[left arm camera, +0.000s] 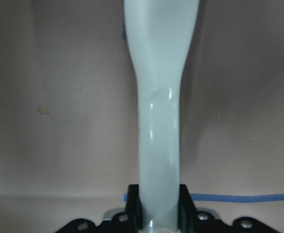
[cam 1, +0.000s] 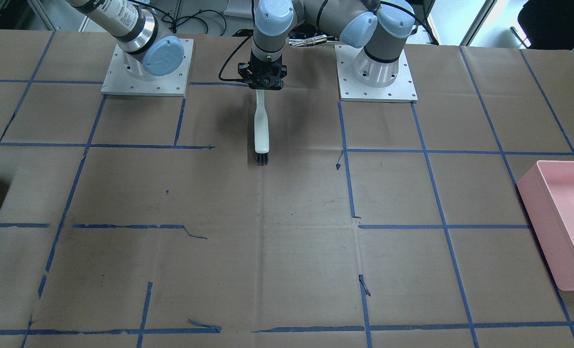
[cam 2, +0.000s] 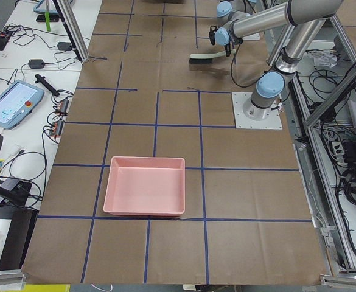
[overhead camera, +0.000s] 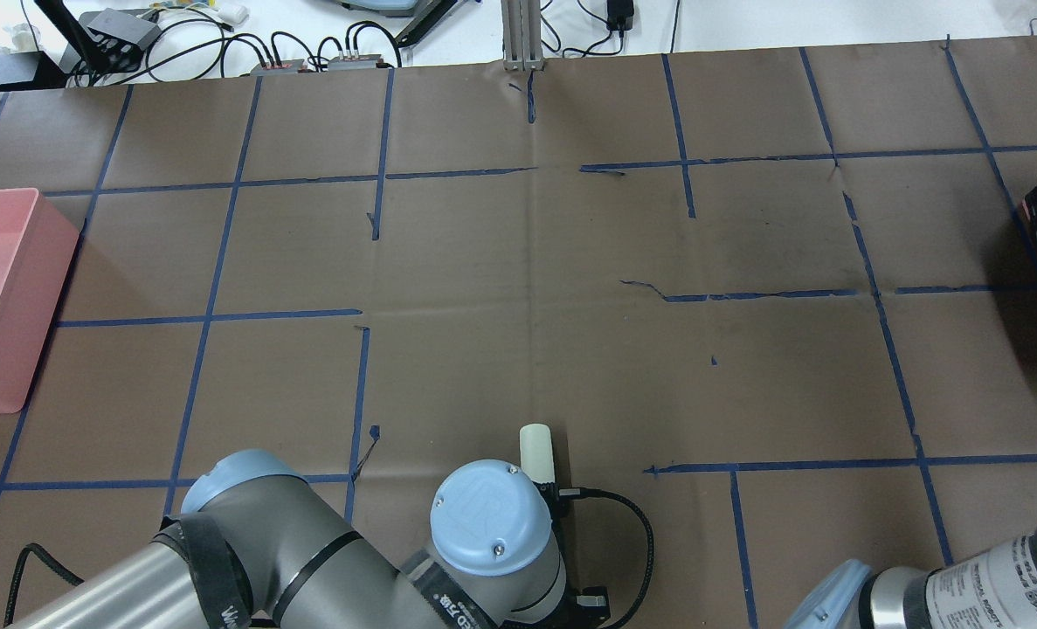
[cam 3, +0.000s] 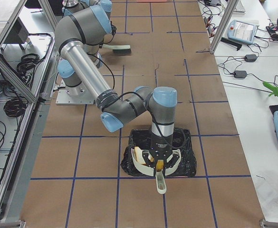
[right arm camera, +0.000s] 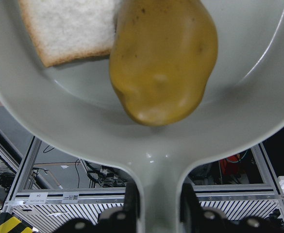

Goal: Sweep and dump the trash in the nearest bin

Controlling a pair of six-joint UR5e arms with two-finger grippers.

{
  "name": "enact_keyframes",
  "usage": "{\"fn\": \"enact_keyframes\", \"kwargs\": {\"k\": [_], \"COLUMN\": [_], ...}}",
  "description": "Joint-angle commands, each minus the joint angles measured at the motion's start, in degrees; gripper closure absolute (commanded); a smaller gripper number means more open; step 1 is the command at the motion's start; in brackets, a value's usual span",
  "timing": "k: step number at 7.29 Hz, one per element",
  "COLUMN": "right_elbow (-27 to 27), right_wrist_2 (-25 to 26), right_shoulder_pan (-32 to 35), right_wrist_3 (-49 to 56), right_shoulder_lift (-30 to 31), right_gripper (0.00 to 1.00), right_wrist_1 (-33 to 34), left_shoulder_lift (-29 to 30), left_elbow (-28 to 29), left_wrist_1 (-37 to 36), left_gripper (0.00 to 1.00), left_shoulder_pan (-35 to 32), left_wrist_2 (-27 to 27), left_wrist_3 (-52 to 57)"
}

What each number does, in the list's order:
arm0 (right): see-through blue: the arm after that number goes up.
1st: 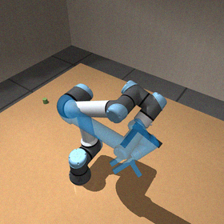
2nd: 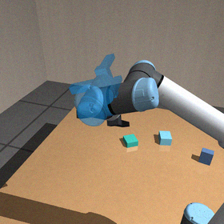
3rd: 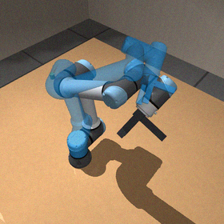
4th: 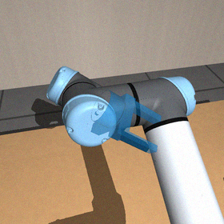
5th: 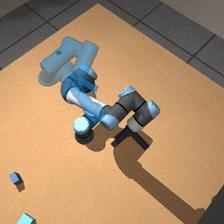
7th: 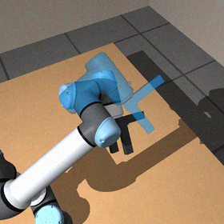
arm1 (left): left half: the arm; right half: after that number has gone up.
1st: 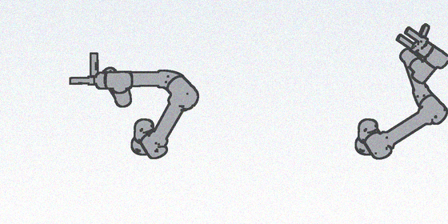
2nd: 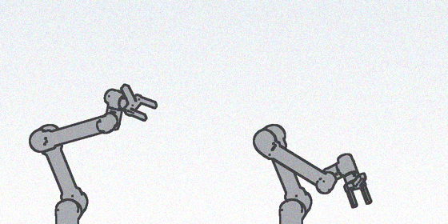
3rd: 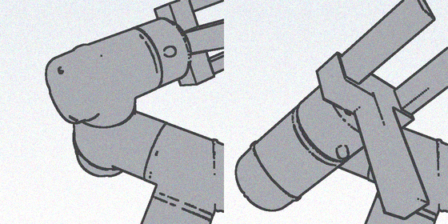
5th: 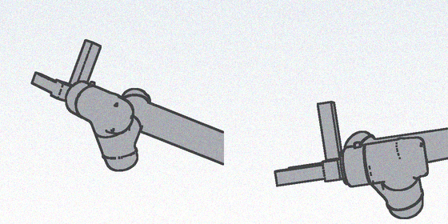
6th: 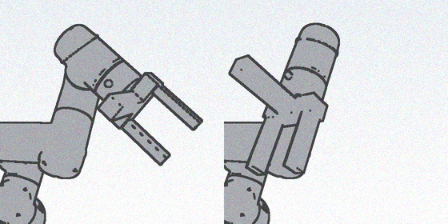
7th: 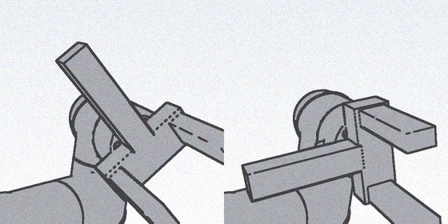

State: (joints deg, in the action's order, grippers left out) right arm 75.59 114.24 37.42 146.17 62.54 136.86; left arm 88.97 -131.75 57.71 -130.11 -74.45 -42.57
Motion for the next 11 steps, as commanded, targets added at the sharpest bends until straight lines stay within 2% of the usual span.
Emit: {"fn": "enact_keyframes", "kwargs": {"k": [1, 2, 3, 5, 7, 9, 11], "right_elbow": [1.2, 1.9, 2.2, 2.3, 2.4, 3.8, 6.4], "right_wrist_2": [3.2, 3.6, 6.9, 9.1, 9.3, 10.5, 11.6], "right_shoulder_pan": [0.5, 1.3, 2.3, 3.4, 3.4, 3.4, 3.4], "right_wrist_3": [-1.2, -1.3, -1.2, -1.2, -1.2, -1.0, -0.6], "right_shoulder_lift": [1.7, 2.3, 2.5, 2.4, 2.1, 2.1, 2.4], "right_gripper": [1.0, 1.0, 1.0, 1.0, 1.0, 0.99, 0.99], "right_wrist_1": [0.9, 1.7, 3.1, 5.3, 6.4, 9.3, 14.2], "left_shoulder_lift": [0.1, -0.1, -0.4, -2.1, -6.6, -12.3, -16.4], "left_elbow": [0.1, 0.1, 0.4, 2.7, 6.1, 10.1, 13.6], "left_wrist_1": [0.0, -0.1, -0.1, 0.5, 3.3, 14.8, 21.4], "left_gripper": [0.32, 0.17, 0.02, 0.01, 0.01, 0.01, 0.01], "left_shoulder_pan": [0.5, 0.6, 0.6, 2.6, 8.3, 16.3, 26.6], "left_wrist_2": [-0.3, -0.3, -0.2, -0.4, -2.6, -3.1, -7.6], "left_wrist_3": [0.1, 0.3, 0.6, 1.0, 9.4, 22.2, 35.4]}}
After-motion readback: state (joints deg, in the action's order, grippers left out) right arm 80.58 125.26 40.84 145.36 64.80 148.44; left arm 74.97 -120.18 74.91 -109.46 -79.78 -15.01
